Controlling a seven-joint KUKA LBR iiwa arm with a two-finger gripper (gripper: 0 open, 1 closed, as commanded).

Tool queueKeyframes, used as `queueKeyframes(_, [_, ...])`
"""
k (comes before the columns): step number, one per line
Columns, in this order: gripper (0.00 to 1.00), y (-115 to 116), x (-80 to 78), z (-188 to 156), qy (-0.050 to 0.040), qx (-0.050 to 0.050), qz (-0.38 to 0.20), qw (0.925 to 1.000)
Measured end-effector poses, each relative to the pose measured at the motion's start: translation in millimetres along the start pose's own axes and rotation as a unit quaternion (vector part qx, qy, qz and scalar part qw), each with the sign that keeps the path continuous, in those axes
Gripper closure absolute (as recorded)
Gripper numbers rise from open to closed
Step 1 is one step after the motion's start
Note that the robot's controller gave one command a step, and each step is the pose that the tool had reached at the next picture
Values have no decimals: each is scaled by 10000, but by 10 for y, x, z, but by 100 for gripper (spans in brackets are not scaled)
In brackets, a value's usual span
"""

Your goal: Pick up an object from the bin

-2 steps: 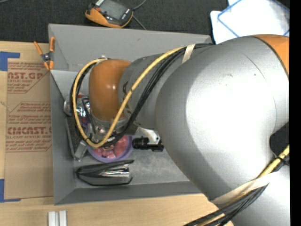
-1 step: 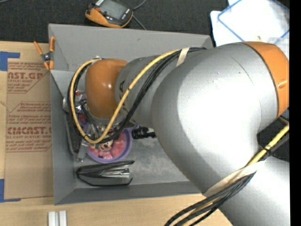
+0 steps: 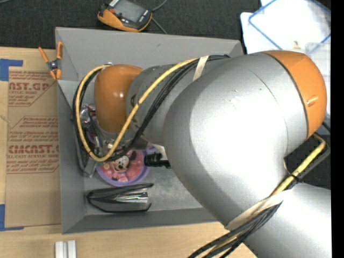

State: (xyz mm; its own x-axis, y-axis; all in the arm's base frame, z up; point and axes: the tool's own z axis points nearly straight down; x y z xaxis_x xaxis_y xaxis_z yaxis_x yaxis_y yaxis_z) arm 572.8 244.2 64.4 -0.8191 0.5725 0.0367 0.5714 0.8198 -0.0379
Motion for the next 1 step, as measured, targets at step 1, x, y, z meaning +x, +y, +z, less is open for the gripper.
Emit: queueKeyframes(1, [100, 0, 0, -1, -2, 1, -1, 10000])
